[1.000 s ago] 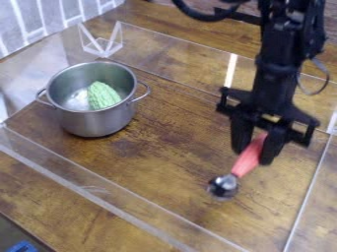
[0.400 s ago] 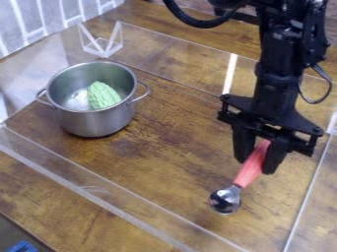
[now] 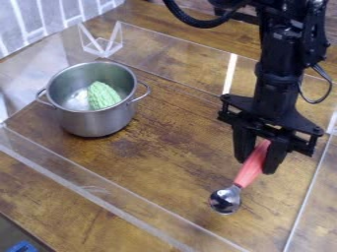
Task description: Move the pink spoon to the right
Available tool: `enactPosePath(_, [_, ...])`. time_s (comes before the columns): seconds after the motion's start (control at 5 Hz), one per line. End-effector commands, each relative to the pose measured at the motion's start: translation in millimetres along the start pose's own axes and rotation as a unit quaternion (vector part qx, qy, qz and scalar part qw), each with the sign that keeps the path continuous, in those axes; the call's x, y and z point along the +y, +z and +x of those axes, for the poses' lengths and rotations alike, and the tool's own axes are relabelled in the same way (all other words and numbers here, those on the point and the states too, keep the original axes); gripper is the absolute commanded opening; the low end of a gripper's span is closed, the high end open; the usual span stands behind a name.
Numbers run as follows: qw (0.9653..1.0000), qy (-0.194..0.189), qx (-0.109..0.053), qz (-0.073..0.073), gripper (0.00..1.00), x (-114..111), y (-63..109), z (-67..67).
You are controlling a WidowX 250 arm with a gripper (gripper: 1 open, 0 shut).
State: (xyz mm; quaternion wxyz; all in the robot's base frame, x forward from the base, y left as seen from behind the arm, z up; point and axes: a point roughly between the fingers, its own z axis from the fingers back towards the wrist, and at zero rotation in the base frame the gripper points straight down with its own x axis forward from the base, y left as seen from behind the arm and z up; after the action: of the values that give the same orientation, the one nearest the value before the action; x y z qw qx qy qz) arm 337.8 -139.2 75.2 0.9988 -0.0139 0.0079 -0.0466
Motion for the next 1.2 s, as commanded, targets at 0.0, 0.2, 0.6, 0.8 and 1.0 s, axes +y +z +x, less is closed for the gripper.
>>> enactPosePath(0.0, [0.9981, -0.003, -0.059, -0.014, 0.00, -3.1, 40.2, 7.5])
enactPosePath(0.2, [0.9980, -0.002, -0.061, -0.014, 0.00, -2.2, 40.7, 8.7])
enactPosePath(0.6, [0.9978, 0.002, -0.065, -0.014, 0.00, -1.0, 41.1, 10.9])
enactPosePath(0.8, [0.9977, 0.004, -0.066, -0.014, 0.00, -0.4, 41.1, 11.6])
enactPosePath(1.0, [0.9975, 0.006, -0.068, -0.014, 0.00, 0.4, 41.3, 12.6])
